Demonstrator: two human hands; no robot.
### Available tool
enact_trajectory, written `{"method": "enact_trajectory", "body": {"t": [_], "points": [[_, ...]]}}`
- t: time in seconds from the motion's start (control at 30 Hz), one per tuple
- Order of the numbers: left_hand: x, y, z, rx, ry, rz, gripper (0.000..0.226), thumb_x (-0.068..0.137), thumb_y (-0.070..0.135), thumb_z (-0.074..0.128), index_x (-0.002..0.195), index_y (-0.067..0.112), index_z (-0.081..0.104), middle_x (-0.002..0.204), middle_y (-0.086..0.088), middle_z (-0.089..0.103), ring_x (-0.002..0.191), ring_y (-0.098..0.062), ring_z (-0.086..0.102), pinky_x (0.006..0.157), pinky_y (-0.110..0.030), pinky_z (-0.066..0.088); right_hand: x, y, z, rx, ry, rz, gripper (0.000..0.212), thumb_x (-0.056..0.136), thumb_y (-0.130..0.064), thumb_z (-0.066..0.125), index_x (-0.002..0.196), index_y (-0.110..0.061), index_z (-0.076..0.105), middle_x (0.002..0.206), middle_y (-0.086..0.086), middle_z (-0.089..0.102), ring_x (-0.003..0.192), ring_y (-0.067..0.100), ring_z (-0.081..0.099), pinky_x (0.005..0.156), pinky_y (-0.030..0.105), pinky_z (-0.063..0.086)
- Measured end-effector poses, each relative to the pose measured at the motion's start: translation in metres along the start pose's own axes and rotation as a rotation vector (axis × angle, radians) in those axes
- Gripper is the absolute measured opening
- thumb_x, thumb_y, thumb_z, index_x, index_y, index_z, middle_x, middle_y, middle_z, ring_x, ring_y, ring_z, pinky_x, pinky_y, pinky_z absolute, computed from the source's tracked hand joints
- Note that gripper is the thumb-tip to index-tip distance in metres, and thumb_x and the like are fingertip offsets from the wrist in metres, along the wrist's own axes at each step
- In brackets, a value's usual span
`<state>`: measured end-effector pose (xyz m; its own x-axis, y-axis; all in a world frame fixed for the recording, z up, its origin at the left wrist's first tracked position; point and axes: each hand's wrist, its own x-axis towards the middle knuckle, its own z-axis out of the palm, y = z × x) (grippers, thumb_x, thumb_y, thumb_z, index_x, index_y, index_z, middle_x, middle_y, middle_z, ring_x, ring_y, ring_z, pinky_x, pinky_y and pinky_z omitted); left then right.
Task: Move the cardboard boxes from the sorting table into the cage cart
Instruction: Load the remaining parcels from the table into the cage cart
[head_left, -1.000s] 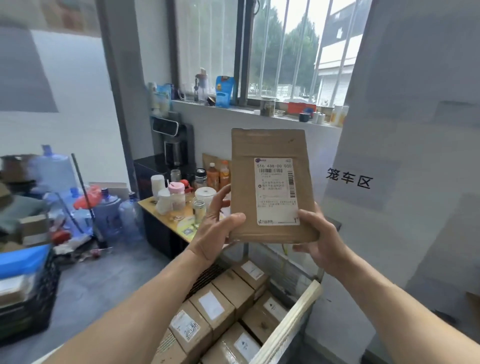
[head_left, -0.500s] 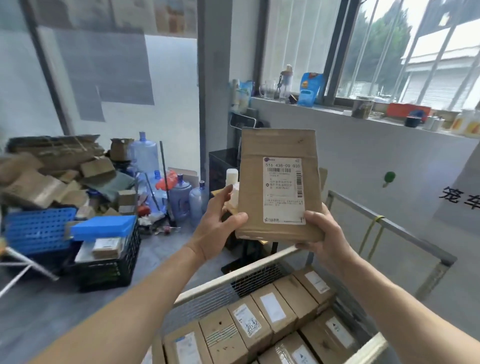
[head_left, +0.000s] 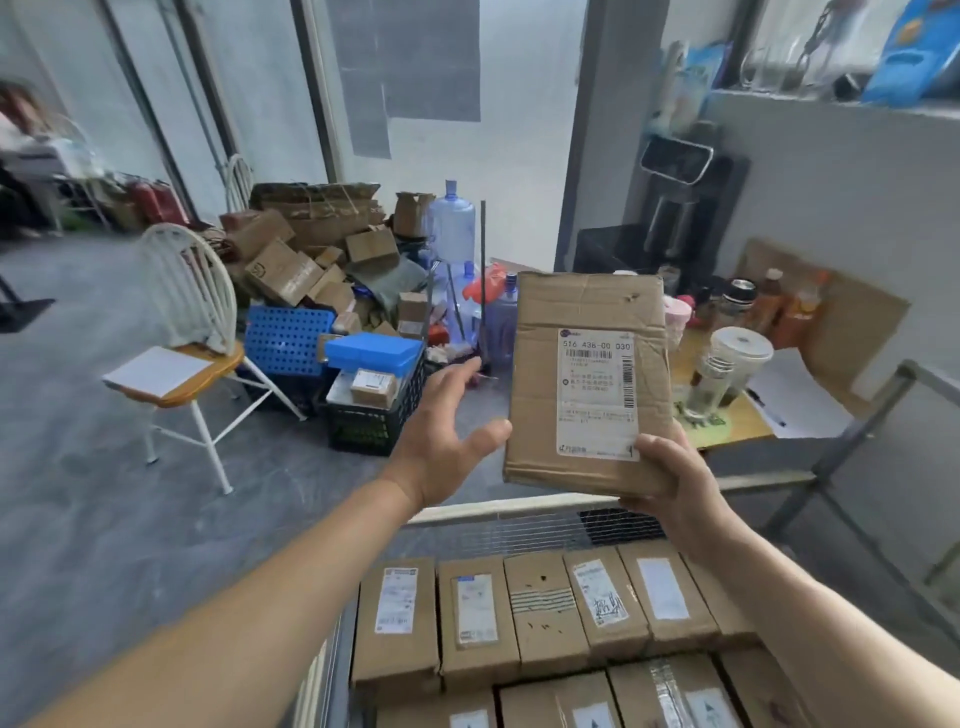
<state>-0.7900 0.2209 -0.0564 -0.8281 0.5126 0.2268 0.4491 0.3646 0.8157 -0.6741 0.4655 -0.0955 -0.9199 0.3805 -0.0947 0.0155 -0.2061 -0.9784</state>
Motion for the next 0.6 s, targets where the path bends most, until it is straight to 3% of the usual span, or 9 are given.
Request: {"method": "enact_trajectory", "body": {"t": [0.1, 0.17, 0.37, 0.6], "points": [[-0.014, -0.018, 0.009, 0.037, 0.013, -0.058, 0.096, 0.071, 0.066, 0.051, 0.155, 0.025, 0.033, 0.156, 0.012, 0.029, 0.136, 0.005, 0.027, 0.107, -0.015, 0.024, 0.009, 0.031, 0.0, -0.002, -0.045, 0.063, 0.072, 0.063, -0.044, 0.07, 0.132, -0.032, 0.052, 0.124, 0.006, 0.068, 0.11, 0.033, 0.063, 0.085, 0.057, 0.05], [-0.023, -0.033, 0.014, 0.059, 0.027, -0.104, 0.09, 0.074, 0.061, 0.053, 0.155, 0.023, 0.034, 0.158, 0.009, 0.03, 0.136, 0.004, 0.028, 0.11, -0.019, 0.025, 0.012, 0.051, -0.001, -0.024, -0.069, 0.105, 0.082, 0.059, -0.049, 0.071, 0.136, -0.03, 0.05, 0.125, 0.005, 0.068, 0.114, 0.034, 0.062, 0.091, 0.062, 0.049], [-0.048, -0.082, 0.028, 0.229, 0.024, -0.21, 0.078, 0.083, 0.047, 0.052, 0.154, 0.021, 0.035, 0.159, 0.007, 0.03, 0.14, -0.006, 0.033, 0.109, -0.022, 0.029, 0.019, 0.103, -0.002, -0.044, -0.129, 0.19, 0.074, 0.061, -0.05, 0.07, 0.129, -0.029, 0.053, 0.124, 0.008, 0.068, 0.101, 0.03, 0.064, 0.077, 0.047, 0.048], [-0.078, -0.148, 0.047, 0.407, -0.042, -0.3, 0.075, 0.093, 0.035, 0.064, 0.158, 0.022, 0.028, 0.161, 0.006, 0.025, 0.146, -0.014, 0.029, 0.116, -0.03, 0.03, 0.016, 0.177, 0.0, -0.074, -0.189, 0.33, 0.082, 0.059, -0.052, 0.07, 0.135, -0.03, 0.05, 0.124, 0.004, 0.069, 0.105, 0.029, 0.064, 0.078, 0.046, 0.05]]}}
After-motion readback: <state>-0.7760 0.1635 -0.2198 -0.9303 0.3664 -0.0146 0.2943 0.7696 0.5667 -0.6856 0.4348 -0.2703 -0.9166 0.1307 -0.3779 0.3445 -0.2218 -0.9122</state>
